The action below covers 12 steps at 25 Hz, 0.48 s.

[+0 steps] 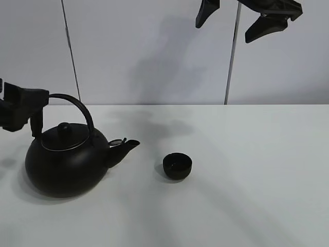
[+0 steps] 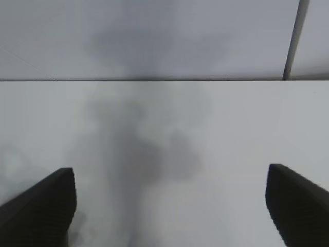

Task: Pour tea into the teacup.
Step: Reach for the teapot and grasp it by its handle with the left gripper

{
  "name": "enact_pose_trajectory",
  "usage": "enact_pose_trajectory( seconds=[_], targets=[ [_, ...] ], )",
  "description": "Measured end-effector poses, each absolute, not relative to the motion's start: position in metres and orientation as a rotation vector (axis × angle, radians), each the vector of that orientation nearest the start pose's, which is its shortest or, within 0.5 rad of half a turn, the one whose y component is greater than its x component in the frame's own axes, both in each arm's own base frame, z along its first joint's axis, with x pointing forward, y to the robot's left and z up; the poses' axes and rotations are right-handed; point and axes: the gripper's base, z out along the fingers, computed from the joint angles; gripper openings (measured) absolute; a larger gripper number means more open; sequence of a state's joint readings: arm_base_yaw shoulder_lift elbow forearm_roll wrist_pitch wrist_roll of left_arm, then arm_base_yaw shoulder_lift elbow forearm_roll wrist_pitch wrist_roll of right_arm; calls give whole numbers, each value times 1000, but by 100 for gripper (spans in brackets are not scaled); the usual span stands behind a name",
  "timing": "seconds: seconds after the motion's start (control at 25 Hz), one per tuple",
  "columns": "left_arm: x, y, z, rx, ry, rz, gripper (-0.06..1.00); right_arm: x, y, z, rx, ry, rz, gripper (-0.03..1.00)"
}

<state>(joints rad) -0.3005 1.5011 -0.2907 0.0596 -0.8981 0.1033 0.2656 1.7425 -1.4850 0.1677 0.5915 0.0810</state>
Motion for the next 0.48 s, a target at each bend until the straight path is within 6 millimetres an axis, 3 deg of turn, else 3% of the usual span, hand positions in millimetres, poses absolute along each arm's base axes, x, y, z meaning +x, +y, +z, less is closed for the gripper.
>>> enact_pose_trajectory(
  seconds=[0.48],
  targets=[
    [231,-76,139,429,1812,-157,61,387,114,312,-98,2336,352,69]
  ],
)
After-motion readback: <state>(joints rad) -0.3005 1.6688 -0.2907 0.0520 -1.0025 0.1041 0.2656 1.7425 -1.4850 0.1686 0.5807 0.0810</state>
